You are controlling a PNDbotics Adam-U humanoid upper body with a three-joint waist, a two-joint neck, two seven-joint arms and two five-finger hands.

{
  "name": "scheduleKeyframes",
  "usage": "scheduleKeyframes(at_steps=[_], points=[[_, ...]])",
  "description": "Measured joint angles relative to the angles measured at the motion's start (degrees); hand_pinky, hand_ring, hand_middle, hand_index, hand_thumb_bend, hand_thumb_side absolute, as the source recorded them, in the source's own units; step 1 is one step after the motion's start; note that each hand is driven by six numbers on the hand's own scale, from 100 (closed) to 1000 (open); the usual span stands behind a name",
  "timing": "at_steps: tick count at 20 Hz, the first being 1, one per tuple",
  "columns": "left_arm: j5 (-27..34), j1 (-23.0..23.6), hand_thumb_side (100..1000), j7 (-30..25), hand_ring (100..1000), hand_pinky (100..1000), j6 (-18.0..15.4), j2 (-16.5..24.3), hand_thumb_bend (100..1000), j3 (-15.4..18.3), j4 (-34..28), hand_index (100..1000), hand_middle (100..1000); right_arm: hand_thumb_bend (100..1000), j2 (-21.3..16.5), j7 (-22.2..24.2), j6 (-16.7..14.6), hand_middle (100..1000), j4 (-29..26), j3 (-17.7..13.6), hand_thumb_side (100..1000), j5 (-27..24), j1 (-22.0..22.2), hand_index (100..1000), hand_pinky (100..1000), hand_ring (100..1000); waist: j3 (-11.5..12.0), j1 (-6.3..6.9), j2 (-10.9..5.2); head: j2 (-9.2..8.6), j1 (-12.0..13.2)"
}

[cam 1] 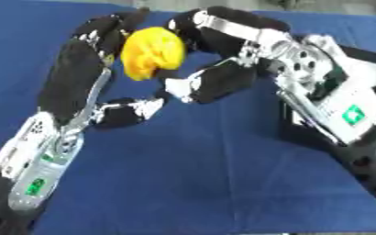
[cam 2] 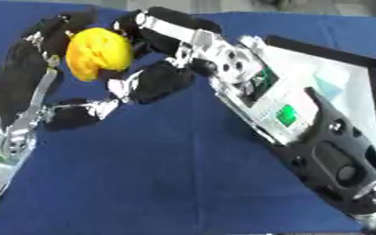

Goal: Pick up the objects with one hand, pass them to the other hand, and then place them into the box on the other side of the table.

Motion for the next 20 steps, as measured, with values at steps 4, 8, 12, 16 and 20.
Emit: scheduleKeyframes(at_steps=[4, 8, 12, 16, 20], points=[[0.0, 0.6, 397, 0.2, 729, 830, 3.4, -0.2, 508, 0.9, 0.6, 930, 747, 100, -0.2, -0.1, -0.2, 477, 0.0, -0.5, 100, -0.2, 0.5, 547, 858, 864, -0.3, 0.16, 0.00, 0.00, 0.0], [1.9, 1.6, 417, 1.2, 702, 820, 6.0, 0.1, 394, 1.9, 1.2, 856, 715, 100, -1.3, -1.0, -0.9, 481, 0.0, -1.8, 100, -1.3, 1.3, 550, 858, 864, -0.9, 0.56, 0.00, 0.01, 0.3], [5.9, 4.0, 431, 3.2, 690, 814, 8.1, 2.4, 303, 3.4, 1.3, 831, 703, 100, -3.9, -2.8, -2.0, 486, 0.0, -4.5, 100, -3.3, 3.2, 557, 860, 865, -1.5, 1.04, -0.04, 0.05, 0.4], [10.4, 7.0, 424, 4.7, 679, 813, 9.5, 5.9, 264, 5.6, 0.6, 816, 692, 100, -7.9, -5.7, -3.4, 489, 0.0, -8.4, 100, -5.3, 6.8, 559, 861, 864, -1.8, 1.39, -0.13, 0.06, -0.1], [13.9, 9.6, 420, 6.4, 671, 817, 11.2, 8.9, 247, 8.2, -1.3, 807, 686, 100, -12.6, -8.4, -5.2, 488, 0.0, -12.3, 100, -6.8, 11.7, 556, 857, 858, -2.0, 1.61, -0.13, 0.05, -1.0]])
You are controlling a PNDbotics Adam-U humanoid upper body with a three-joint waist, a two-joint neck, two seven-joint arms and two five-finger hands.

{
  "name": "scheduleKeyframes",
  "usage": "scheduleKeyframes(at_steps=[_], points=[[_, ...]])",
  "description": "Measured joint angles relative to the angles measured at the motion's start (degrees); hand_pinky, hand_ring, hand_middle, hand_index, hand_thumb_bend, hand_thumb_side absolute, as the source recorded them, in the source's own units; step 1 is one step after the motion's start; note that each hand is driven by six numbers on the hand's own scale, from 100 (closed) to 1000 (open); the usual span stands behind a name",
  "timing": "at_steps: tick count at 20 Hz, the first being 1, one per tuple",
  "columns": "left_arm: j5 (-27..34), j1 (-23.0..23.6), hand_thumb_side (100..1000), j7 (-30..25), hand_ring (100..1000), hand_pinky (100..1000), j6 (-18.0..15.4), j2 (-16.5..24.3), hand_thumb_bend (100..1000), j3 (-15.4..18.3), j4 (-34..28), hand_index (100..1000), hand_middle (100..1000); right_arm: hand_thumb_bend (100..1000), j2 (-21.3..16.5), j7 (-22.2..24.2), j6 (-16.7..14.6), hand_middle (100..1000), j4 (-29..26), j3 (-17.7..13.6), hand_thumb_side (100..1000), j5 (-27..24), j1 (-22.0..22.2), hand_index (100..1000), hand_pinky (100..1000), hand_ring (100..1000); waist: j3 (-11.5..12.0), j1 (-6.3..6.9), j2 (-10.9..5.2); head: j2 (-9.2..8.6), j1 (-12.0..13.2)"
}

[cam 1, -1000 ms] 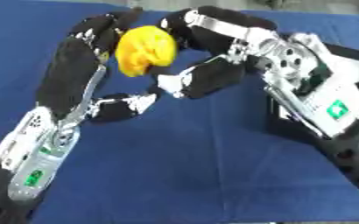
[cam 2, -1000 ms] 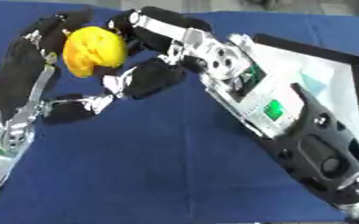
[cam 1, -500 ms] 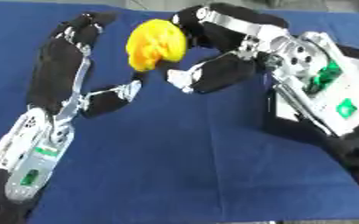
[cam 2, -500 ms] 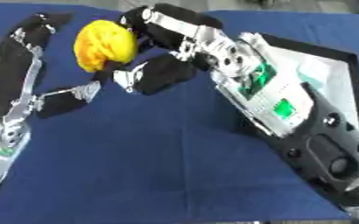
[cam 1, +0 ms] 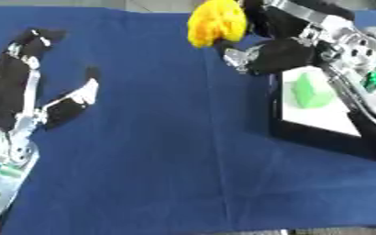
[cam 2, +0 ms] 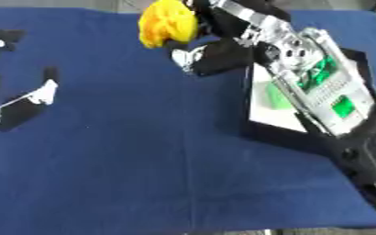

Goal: Pick up the objects with one hand, pass them to the other hand, and then place them into the box on the other side of the table.

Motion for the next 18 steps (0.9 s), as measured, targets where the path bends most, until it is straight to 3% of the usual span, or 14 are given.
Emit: scheduleKeyframes(at_steps=[5, 10, 18], points=[[3.7, 1.7, 425, 2.8, 668, 823, 1.5, 2.1, 231, 3.1, -3.1, 806, 684, 100, -5.4, -3.9, -1.7, 484, 0.0, -4.3, 100, 0.2, 7.2, 551, 851, 849, -0.1, 0.42, 0.00, -0.12, -2.5], [7.2, 2.6, 440, 5.0, 668, 829, 1.6, 2.9, 213, 5.5, -5.7, 810, 687, 100, -9.0, -8.7, -1.4, 482, 0.0, -8.1, 100, 2.9, 13.9, 547, 844, 839, -0.3, 1.14, 0.03, -0.74, -4.8], [11.2, 4.6, 441, 8.4, 669, 833, 1.0, 3.3, 209, 8.3, -8.3, 811, 689, 100, -10.6, -14.1, 0.1, 484, 2.0, -12.2, 100, 9.1, 21.0, 545, 836, 829, -0.3, 2.67, 0.50, -2.04, -6.8]])
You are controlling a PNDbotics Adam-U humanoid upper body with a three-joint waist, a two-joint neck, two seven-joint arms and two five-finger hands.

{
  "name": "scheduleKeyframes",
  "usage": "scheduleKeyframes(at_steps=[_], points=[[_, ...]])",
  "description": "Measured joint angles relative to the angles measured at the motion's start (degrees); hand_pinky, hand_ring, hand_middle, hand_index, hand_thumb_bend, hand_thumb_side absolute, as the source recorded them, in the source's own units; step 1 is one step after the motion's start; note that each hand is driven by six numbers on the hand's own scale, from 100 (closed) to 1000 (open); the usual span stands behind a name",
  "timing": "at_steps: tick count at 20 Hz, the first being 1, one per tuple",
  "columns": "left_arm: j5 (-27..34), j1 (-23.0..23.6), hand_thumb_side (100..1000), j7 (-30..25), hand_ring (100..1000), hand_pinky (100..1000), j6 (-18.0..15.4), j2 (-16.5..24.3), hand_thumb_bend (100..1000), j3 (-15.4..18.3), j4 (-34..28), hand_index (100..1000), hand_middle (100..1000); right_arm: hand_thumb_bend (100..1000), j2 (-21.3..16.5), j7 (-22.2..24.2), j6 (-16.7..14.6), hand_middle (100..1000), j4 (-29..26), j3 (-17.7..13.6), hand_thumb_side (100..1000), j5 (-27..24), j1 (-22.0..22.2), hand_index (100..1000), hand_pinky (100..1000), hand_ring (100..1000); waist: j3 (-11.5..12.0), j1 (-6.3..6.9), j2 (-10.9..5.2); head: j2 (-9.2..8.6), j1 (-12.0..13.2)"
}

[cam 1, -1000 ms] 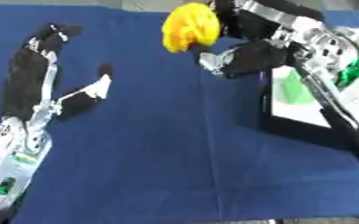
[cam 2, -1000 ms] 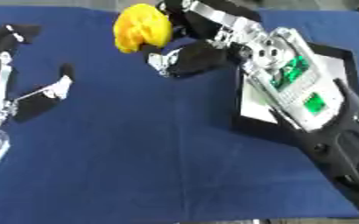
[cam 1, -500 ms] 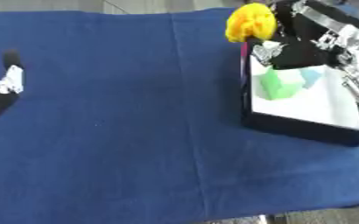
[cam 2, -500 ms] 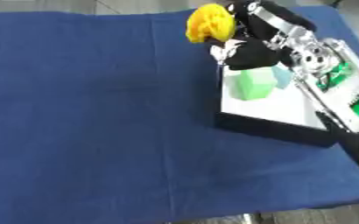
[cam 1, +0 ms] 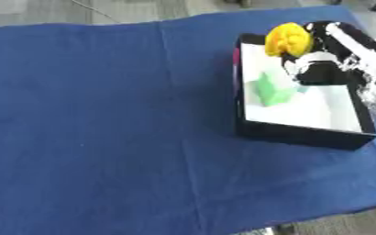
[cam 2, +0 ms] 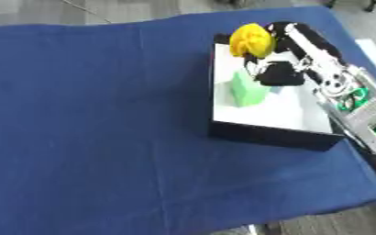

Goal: Pick up the objects with one hand, pass them to the other hand, and then place them into the box on the other side of the table.

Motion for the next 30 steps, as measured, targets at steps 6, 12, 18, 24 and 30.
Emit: scheduleKeyframes(at_steps=[6, 12, 18, 24, 30], points=[[0.8, 0.6, 441, 1.7, 670, 835, 0.2, 0.0, 205, 1.1, -0.8, 811, 691, 100, -0.1, -1.4, -1.4, 513, 3.8, -1.2, 100, 5.5, 1.9, 575, 835, 834, 0.3, 0.58, 0.63, -0.60, 0.0], [1.1, 0.8, 438, 2.1, 672, 835, 0.5, 0.0, 197, 1.3, -0.8, 811, 692, 153, -0.1, 0.2, -3.6, 610, 6.9, -1.7, 100, 11.0, 2.6, 679, 846, 883, 0.3, 0.68, 0.96, -0.54, 1.1], [1.1, 0.9, 435, 2.5, 673, 835, 0.9, 0.0, 192, 1.4, -0.8, 811, 693, 332, -0.1, 4.2, -4.0, 737, 9.2, -2.2, 100, 16.5, 3.1, 793, 878, 962, 0.3, 0.63, 0.97, -0.25, 2.2], [1.1, 0.9, 433, 2.7, 673, 834, 1.1, 0.0, 188, 1.5, -0.9, 811, 693, 385, -0.2, 10.5, -4.5, 762, 12.6, -2.9, 100, 22.6, 3.1, 816, 897, 989, 0.3, 0.49, 0.97, -0.04, 2.2], [0.9, 1.0, 434, 2.9, 673, 834, 1.2, 0.0, 183, 1.5, -0.9, 811, 694, 372, -0.3, 13.9, -6.1, 837, 12.9, -4.0, 100, 24.8, 3.5, 904, 933, 1000, 0.3, 0.38, 0.97, -0.03, 2.4]])
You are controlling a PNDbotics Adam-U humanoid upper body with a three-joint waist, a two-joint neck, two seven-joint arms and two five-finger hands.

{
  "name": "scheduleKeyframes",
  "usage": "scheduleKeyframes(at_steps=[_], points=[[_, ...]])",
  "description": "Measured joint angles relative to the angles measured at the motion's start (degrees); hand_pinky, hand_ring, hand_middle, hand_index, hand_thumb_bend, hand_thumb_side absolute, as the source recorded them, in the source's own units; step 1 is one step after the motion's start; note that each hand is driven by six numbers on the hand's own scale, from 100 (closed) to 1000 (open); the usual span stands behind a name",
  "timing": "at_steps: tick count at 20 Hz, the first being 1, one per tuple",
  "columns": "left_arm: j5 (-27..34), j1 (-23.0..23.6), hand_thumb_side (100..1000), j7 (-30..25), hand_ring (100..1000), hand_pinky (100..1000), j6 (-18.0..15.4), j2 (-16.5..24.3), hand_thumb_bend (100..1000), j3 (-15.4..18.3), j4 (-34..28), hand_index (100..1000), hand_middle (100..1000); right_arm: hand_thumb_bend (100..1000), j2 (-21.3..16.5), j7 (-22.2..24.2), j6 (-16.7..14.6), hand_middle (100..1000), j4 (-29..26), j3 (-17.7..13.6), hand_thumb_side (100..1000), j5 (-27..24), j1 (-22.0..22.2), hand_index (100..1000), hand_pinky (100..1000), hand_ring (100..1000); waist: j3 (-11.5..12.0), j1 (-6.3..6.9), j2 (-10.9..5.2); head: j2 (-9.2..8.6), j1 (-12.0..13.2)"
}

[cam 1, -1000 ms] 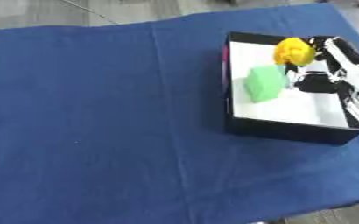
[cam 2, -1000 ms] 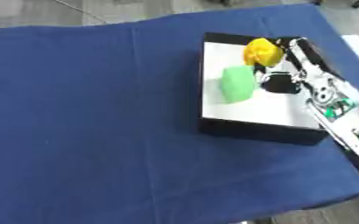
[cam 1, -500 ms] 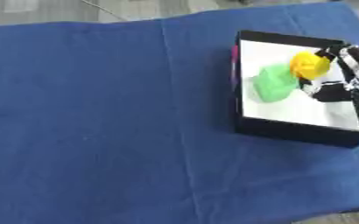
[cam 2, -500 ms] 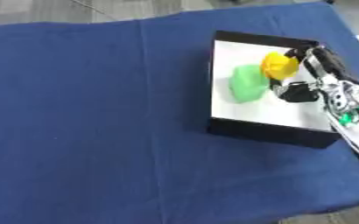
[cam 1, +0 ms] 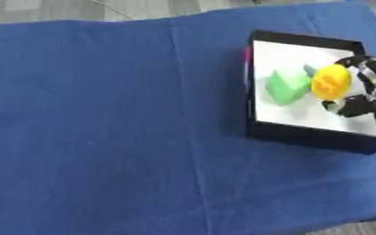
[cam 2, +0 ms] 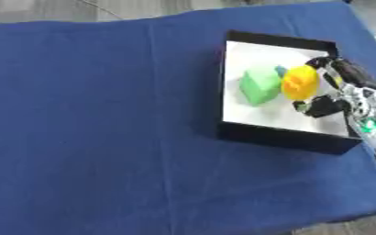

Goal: Pick up the objects with one hand, pass them to the other hand, and then place them into the box on the other side of the table.

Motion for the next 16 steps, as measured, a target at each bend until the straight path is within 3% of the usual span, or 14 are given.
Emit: scheduleKeyframes(at_steps=[7, 10, 11, 13, 16], points=[[-0.3, 0.5, 433, 0.2, 673, 840, 0.2, 0.0, 163, 0.1, 0.0, 810, 693, 308, 0.4, -2.3, 1.1, 856, -7.2, -3.4, 100, -2.9, 0.5, 915, 940, 1000, -0.2, -0.09, -0.01, 0.01, 0.7], [-0.3, 0.5, 433, 0.4, 671, 841, 0.3, 0.0, 159, 0.4, 0.0, 809, 691, 202, 0.4, -4.1, 2.8, 869, -11.0, -4.8, 100, -3.7, 0.8, 925, 948, 1000, -0.3, -0.19, -0.02, 0.01, 1.2], [-0.3, 0.5, 432, 0.5, 671, 841, 0.2, 0.0, 158, 0.4, 0.0, 808, 691, 115, 0.6, -4.6, 3.2, 878, -12.2, -5.2, 100, -4.4, 1.0, 931, 951, 1000, -0.2, -0.27, -0.03, 0.01, 1.3], [-0.3, 0.6, 433, 0.7, 670, 841, 0.3, 0.0, 155, 0.7, 0.0, 808, 690, 100, 1.2, -6.3, 3.0, 898, -13.9, -5.9, 100, -7.1, 0.9, 939, 958, 1000, -0.1, -0.43, -0.04, 0.01, 1.7], [-0.3, 1.0, 435, 1.2, 670, 842, 0.4, 0.0, 151, 1.2, 0.0, 808, 690, 100, 2.1, -10.3, 0.7, 903, -14.9, -6.7, 225, -13.1, 0.7, 935, 963, 1000, 0.1, -0.45, -0.07, 0.01, 2.4]])
